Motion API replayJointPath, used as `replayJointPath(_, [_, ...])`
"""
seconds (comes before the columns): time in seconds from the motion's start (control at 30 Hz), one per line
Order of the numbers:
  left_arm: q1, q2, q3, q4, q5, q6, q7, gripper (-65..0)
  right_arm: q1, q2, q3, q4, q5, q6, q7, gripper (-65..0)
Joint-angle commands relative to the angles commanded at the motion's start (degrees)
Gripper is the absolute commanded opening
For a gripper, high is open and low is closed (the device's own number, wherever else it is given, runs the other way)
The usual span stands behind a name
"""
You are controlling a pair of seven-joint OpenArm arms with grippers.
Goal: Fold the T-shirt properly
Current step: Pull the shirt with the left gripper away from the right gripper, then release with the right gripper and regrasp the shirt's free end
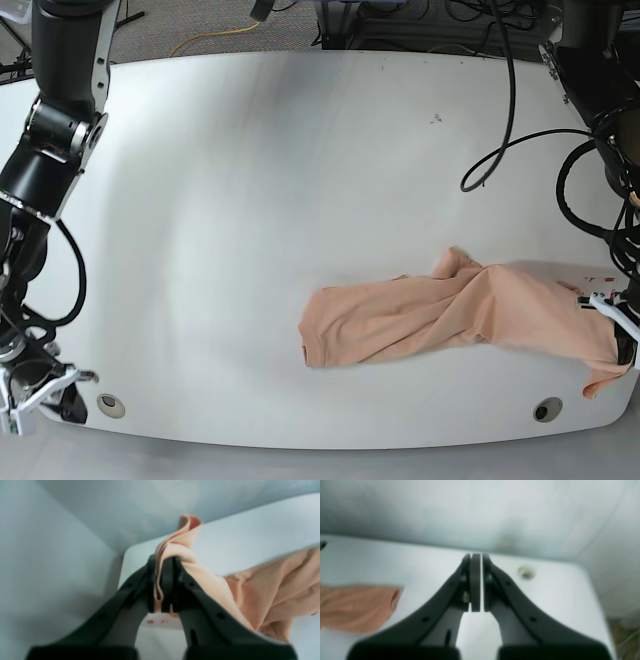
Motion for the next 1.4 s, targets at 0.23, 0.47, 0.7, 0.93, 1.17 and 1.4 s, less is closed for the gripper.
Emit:
replayJointPath(0.23, [8.4,-0.2,-6.9,0.0,0.0,-0.9,-0.2,-64.0,-8.0,-5.7,-0.2,-0.2,6.0,0.0,0.0,-35.5])
replayJointPath(0.47, [14.9,-0.2,-12.5,0.0,0.1,-2.5,-0.2,-64.0,-8.5,-11.5,-6.5,-7.6,6.0,0.0,0.5,-7.6])
replayJointPath(0.7, [18.9,0.1,-14.9,0.0,-0.1,-2.5,-0.4,-64.0,-2.9,-13.5,-18.5,-27.1,5.9,0.0,9.1,-7.5])
replayJointPath(0.93, [20.1,0.5,-16.2,0.0,-0.1,-2.5,-0.4,-64.0,1.1,-16.9,-25.5,-40.3,5.9,0.0,17.5,-7.5])
replayJointPath(1.17, [21.1,1.1,-16.4,0.0,-0.1,-2.6,-0.4,-64.0,1.3,-20.3,-25.6,-46.3,5.8,0.0,22.3,-7.5])
replayJointPath(1.4, [21.7,2.6,-16.4,0.0,-0.1,-2.6,-0.4,-64.0,-0.4,-26.5,-25.5,-46.5,-0.7,-0.26,25.0,-7.5])
